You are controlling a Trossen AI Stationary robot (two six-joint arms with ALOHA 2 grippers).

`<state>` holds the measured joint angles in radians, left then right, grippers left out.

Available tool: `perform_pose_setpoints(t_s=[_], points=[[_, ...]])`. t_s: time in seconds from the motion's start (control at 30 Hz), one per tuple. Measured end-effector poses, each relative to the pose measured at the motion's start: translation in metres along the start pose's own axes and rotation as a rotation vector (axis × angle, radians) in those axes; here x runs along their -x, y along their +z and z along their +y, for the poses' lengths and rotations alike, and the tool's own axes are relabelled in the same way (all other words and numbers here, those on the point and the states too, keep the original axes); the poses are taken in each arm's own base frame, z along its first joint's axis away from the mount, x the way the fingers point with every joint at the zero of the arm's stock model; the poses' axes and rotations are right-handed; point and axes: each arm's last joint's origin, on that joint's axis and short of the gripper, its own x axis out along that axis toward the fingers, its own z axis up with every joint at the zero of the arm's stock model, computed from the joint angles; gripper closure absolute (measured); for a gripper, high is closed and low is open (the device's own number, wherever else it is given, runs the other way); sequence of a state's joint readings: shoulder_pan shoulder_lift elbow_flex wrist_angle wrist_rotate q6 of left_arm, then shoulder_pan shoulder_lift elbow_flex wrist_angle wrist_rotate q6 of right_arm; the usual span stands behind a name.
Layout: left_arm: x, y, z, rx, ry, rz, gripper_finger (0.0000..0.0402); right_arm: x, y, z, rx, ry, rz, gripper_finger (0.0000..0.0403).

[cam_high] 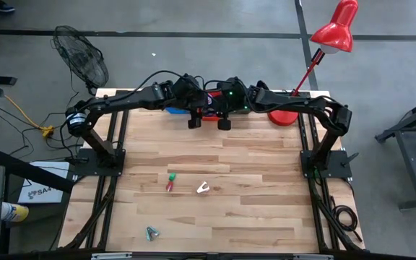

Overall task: Pick and place Stapler, Stapler remover, tape
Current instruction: Put the black staple remover into the blue basket

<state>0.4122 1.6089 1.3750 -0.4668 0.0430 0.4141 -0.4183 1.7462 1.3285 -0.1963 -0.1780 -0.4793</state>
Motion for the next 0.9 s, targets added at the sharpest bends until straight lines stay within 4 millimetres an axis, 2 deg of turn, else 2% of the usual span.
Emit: perform_pose_setpoints(t_s=[0.37,0.6,0.8,0.9], points=[[0.0,-0.0011,-0.0003,0.001,-0.003,0.011,0.0315,0.0,-0.0003,-0.0002,0.0,-0.009,0.006,0.0329],[0.0,-0.0011,-0.0003,0.0,0.0,0.013,0.0318,0.0,-0.0005,-0.0007,0.0,-0.021,0.012,0.0327],[0.0001,-0.0029,0.0002,0.001,0.024,0.041,0.0318,0.0029,-0.0001,-0.0021,-0.005,-0.069,0.036,0.0252],[0.0004,-0.0067,0.0014,0.004,0.059,0.089,0.0318,0.0081,0.0019,-0.0039,-0.023,-0.12,0.05,0.0229]])
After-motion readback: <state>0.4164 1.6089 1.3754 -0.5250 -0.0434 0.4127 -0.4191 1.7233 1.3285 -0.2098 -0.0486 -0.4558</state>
